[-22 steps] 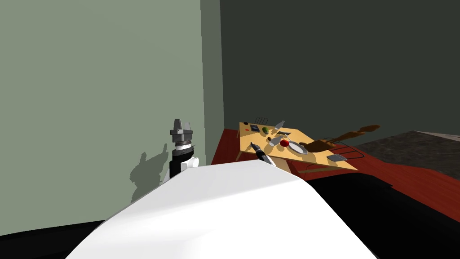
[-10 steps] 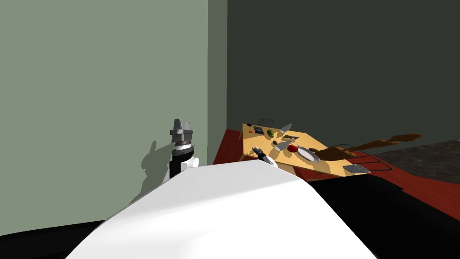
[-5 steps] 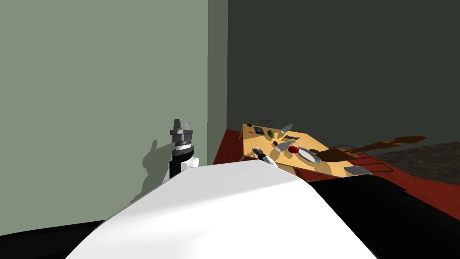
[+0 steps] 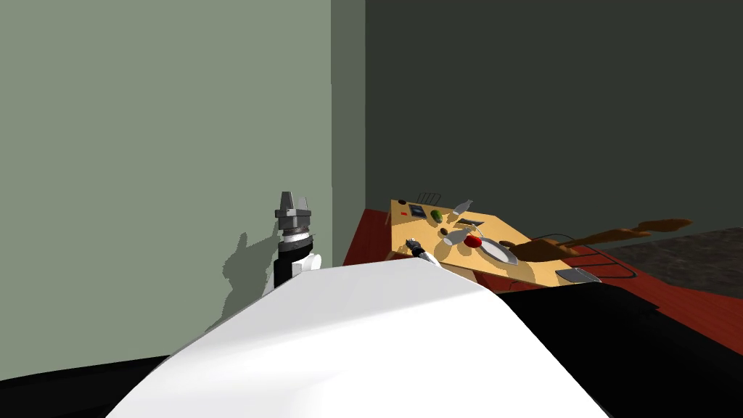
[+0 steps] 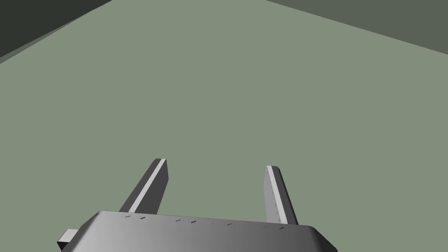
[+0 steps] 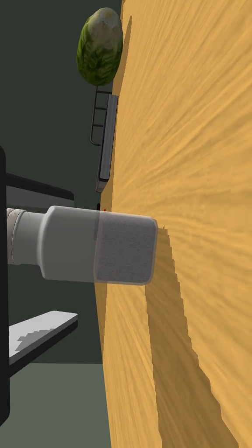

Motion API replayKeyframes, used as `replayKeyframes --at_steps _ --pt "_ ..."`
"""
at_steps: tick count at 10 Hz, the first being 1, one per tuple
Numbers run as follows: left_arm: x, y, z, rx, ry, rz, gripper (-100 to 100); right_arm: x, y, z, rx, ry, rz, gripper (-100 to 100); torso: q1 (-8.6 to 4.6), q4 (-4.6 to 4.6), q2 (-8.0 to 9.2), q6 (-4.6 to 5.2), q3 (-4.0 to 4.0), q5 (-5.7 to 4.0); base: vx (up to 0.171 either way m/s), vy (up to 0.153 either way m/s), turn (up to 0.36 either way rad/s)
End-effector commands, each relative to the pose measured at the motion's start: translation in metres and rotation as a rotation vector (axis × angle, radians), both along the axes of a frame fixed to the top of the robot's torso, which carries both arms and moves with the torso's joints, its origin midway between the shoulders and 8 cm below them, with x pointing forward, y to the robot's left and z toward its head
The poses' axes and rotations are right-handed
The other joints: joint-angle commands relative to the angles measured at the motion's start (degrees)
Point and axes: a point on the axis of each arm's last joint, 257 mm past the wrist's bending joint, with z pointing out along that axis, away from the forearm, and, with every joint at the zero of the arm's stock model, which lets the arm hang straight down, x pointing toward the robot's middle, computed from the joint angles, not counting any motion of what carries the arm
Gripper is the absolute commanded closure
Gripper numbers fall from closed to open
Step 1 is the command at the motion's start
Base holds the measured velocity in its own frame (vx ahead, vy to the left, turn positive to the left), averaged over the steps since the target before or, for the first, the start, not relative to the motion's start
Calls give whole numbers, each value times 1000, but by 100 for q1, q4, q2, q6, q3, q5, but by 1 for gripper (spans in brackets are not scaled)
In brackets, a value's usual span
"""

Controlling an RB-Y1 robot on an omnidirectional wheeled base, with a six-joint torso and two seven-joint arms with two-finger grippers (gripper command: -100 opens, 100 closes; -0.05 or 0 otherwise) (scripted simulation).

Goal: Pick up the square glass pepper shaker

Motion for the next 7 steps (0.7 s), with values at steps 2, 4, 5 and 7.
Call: replayKeyframes --at_steps 2,4,5,7 --pt "0 0 0 0 0 0 0 0 -1 1 0 -2 -2 100 2 -5 -6 -5 -6 -5 0 0 0" --pt "0 0 0 0 0 0 0 1 0 1 0 -2 -1 100 -2 -6 -10 -3 -8 -5 0 0 0" --pt "0 0 0 0 0 0 0 1 0 1 0 -2 -1 0 -3 -6 -11 -3 -8 -6 0 0 0" --pt "0 0 0 0 0 0 0 -5 -19 6 2 0 -5 100 -6 -7 -12 1 -9 -3 9 12 -20"
